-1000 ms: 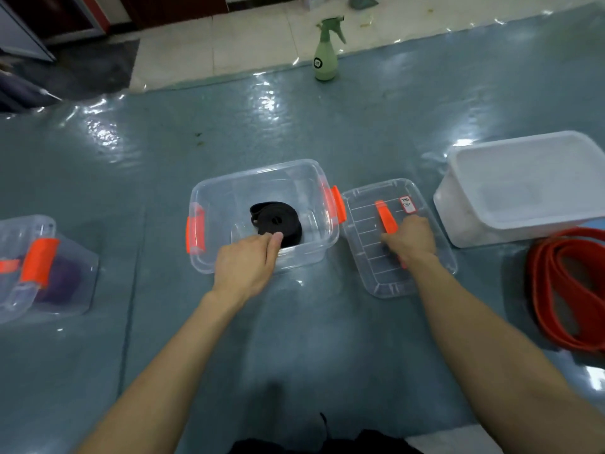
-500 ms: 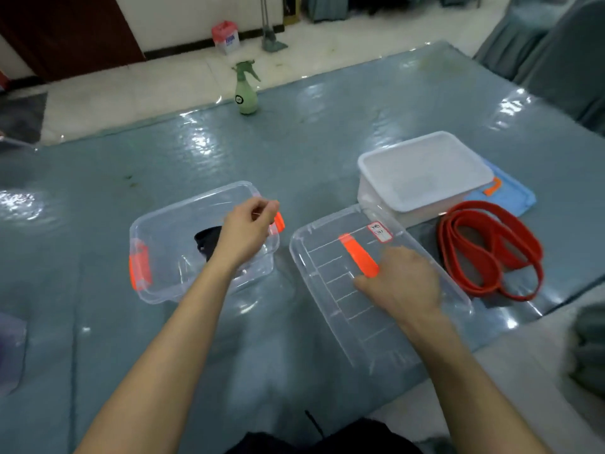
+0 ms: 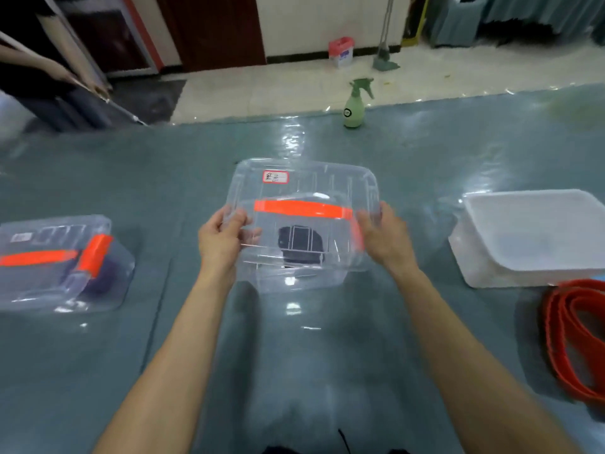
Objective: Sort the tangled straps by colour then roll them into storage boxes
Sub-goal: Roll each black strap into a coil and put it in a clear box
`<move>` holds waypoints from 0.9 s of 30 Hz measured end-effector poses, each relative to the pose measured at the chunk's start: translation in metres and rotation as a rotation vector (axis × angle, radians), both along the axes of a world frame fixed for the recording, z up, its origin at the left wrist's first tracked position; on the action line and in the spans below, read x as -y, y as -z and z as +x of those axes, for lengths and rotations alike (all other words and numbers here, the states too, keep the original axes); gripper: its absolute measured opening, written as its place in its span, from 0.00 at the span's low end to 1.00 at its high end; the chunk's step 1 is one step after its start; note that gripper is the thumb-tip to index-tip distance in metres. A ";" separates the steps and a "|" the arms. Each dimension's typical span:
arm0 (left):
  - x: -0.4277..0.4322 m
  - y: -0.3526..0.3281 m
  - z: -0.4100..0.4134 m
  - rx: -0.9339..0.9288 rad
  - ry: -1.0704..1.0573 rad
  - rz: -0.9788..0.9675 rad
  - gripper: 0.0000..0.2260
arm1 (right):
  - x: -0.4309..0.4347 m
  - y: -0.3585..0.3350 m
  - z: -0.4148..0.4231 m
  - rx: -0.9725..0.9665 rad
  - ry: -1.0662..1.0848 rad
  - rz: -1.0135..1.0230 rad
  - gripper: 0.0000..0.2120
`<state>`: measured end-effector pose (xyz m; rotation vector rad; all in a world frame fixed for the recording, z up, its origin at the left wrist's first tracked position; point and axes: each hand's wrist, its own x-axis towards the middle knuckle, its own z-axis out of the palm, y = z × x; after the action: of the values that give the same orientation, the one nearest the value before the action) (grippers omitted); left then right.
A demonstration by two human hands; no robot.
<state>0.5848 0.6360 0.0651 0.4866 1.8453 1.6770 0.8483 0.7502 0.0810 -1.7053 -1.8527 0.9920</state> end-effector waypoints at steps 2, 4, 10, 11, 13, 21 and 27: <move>0.002 0.013 -0.001 -0.133 -0.068 -0.070 0.17 | -0.007 0.018 -0.019 -0.070 -0.027 -0.031 0.16; 0.002 0.023 -0.001 -0.265 -0.087 -0.200 0.18 | -0.013 0.026 -0.032 -0.065 -0.017 0.028 0.14; 0.006 0.063 -0.009 -0.395 -0.050 -0.458 0.17 | -0.027 0.048 -0.047 0.188 -0.211 -0.014 0.14; 0.010 0.067 -0.007 -0.377 -0.055 -0.463 0.17 | -0.025 0.053 -0.047 0.183 -0.205 -0.023 0.14; 0.012 0.073 -0.004 -0.349 -0.056 -0.449 0.12 | -0.021 0.061 -0.045 0.149 -0.167 -0.032 0.19; 0.006 0.078 0.007 -0.065 -0.315 -0.280 0.23 | -0.004 0.062 -0.030 -0.236 0.182 -0.238 0.35; 0.004 0.073 0.026 -0.387 -0.457 -0.220 0.11 | 0.019 0.068 -0.027 -0.194 0.024 0.206 0.29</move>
<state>0.6111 0.6322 -0.0075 0.3263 2.5459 1.7152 0.8211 0.7316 0.0134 -1.4542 -1.7393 0.8887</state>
